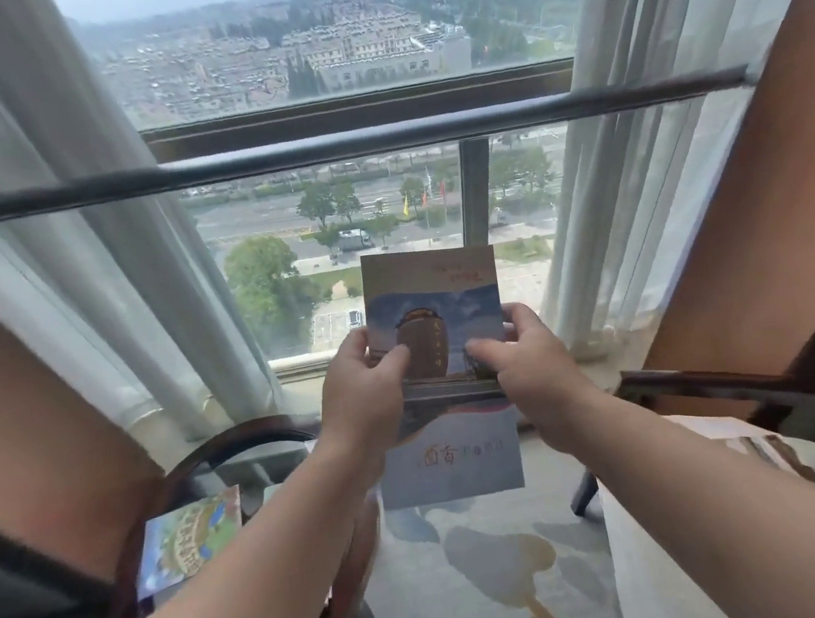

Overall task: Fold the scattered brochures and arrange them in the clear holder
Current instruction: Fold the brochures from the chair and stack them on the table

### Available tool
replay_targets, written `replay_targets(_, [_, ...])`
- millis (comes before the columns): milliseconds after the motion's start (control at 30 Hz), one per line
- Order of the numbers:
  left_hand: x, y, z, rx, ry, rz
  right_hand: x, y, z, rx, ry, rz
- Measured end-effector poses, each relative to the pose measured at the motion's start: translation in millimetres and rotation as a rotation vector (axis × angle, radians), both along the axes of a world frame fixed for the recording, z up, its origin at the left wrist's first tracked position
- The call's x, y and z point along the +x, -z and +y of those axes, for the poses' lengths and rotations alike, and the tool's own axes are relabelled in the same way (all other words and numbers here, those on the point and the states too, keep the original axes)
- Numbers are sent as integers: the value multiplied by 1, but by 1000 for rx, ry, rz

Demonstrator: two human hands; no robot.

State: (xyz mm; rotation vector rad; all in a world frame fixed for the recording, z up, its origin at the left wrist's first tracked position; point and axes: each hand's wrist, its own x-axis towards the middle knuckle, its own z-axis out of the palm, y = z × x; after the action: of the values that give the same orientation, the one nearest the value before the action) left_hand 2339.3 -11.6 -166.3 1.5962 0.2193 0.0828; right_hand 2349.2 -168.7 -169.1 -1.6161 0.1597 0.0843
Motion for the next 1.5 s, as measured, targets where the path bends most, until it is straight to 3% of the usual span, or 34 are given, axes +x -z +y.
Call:
replay_targets(100, [-10, 9, 34, -1, -74, -19, 7, 9, 32, -71, -73, 34])
replay_targets(200, [-14, 26, 72, 140, -133, -26, 8, 23, 66, -189, -125, 12])
replay_targets(400, [-14, 67, 154, 664, -154, -19, 19, 53, 135, -358, -184, 16])
replay_targets(467, [-9, 81, 180, 743, -147, -8, 26, 68, 158, -416, -192, 24])
replay_targets(667, [16, 139, 249, 810, -6, 76, 40, 125, 223, -607, -172, 82])
replay_targets(933, [23, 245, 281, 809, 177, 296, 39, 242, 260, -674, -188, 292])
replay_targets(1500, [75, 401, 288, 951, 162, 473, 81, 381, 284, -779, -382, 318])
